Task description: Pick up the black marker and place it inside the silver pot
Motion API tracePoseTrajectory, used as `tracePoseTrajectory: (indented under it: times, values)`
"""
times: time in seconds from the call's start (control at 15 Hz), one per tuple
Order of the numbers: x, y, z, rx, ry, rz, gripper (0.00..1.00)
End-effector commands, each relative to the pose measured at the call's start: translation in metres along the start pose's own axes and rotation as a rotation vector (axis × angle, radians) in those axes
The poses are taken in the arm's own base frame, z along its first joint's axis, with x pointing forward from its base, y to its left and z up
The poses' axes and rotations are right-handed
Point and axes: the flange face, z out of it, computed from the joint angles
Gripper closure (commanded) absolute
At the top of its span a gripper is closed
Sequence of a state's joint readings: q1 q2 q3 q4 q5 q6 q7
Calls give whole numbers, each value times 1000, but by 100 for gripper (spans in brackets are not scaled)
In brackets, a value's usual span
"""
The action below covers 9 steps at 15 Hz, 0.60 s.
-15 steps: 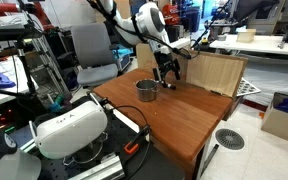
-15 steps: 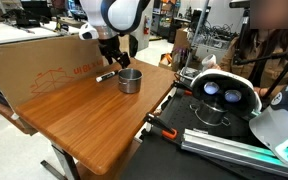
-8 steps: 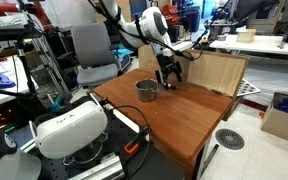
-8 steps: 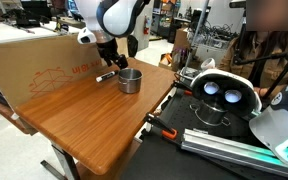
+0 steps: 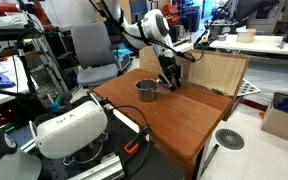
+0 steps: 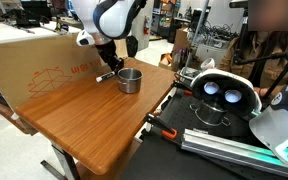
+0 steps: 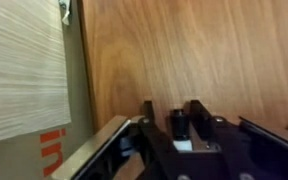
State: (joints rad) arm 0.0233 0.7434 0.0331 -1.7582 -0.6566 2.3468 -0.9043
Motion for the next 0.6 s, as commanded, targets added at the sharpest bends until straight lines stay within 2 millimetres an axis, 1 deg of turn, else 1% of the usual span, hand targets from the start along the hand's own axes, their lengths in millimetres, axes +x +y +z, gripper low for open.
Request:
tracePoseTrajectory:
  times: [0.0, 0.07, 0.13, 0.27, 0.53]
  values:
    - [2, 7, 2, 12, -20, 2, 86]
    - [2, 7, 2, 11, -21, 3, 95]
    - [2, 7, 1, 9, -20, 4, 99]
    - [1, 8, 1, 7, -20, 5, 95]
    - [-2, 6, -4, -8, -20, 27, 95]
